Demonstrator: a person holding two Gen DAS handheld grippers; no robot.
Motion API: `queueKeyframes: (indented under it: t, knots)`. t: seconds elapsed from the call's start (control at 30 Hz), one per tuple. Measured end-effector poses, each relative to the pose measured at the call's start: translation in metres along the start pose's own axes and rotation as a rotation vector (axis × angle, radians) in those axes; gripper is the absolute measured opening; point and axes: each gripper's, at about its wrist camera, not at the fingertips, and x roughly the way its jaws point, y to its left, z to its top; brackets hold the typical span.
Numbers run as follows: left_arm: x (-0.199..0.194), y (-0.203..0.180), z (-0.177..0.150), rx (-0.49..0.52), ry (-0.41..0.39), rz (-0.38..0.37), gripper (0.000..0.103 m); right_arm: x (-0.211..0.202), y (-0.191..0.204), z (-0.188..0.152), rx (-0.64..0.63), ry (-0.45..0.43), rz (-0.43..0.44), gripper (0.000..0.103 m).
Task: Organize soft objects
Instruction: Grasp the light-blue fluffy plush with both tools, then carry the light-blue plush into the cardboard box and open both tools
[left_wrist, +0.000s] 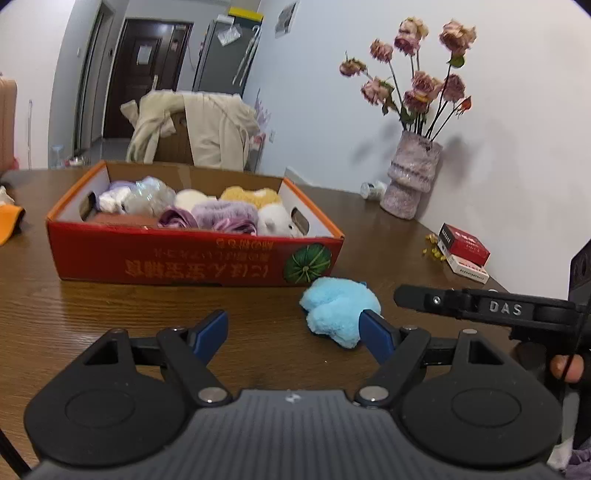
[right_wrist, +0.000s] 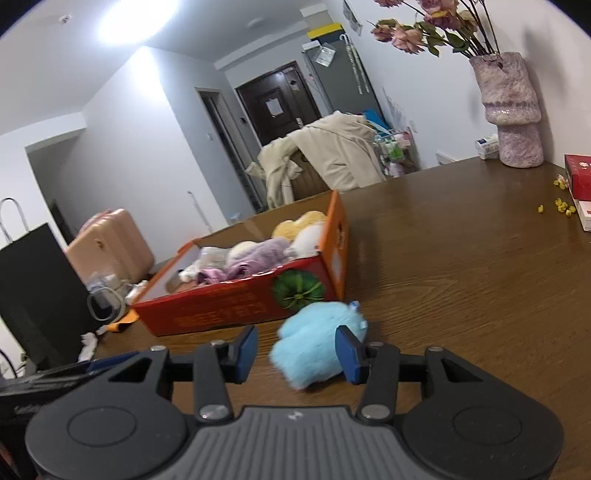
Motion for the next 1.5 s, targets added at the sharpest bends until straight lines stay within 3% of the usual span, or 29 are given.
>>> queueKeyframes:
  t: [0.1, 0.37, 0.5, 0.73, 0.87, 1.07, 1.13, 1.27, 1.3, 1.33, 1.5]
  knots:
    - [0.018, 0.001, 0.003, -0.008, 0.016, -0.002, 0.08, 0.015, -0.01, 0.005, 0.017, 0.012, 0.006, 0.046]
    - [0.086, -0.002, 0.007, -0.089, 0.152, -0.147, 0.068, 0.069, -0.035, 0.031, -0.004, 0.084, 0.017, 0.044]
    - [0.112, -0.002, 0.003, -0.112, 0.208, -0.185, 0.045, 0.094, -0.053, 0.029, 0.074, 0.142, 0.083, 0.032]
    - [0.115, 0.03, 0.004, -0.267, 0.191, -0.232, 0.029, 0.092, -0.053, 0.022, 0.083, 0.15, 0.11, 0.03]
    - [0.115, 0.034, 0.002, -0.289, 0.178, -0.238, 0.023, 0.094, -0.056, 0.02, 0.102, 0.162, 0.132, 0.03]
    - [0.106, 0.033, -0.003, -0.299, 0.153, -0.229, 0.014, 0.087, -0.063, 0.016, 0.183, 0.176, 0.168, 0.026]
    - [0.09, 0.034, -0.006, -0.3, 0.141, -0.231, 0.005, 0.075, -0.053, 0.01, 0.186, 0.168, 0.167, 0.024]
    - [0.051, 0.038, -0.019, -0.297, 0.102, -0.269, 0.002, 0.043, -0.018, -0.017, 0.2, 0.162, 0.234, 0.019]
    - [0.042, 0.039, -0.023, -0.287, 0.105, -0.251, 0.002, 0.04, -0.005, -0.025, 0.179, 0.175, 0.216, 0.017]
    - [0.036, 0.042, -0.028, -0.281, 0.116, -0.241, 0.002, 0.037, 0.012, -0.034, 0.125, 0.186, 0.176, 0.009]
    - [-0.01, 0.057, -0.038, -0.243, 0.084, -0.228, 0.005, 0.021, 0.059, -0.06, 0.033, 0.149, 0.112, 0.007]
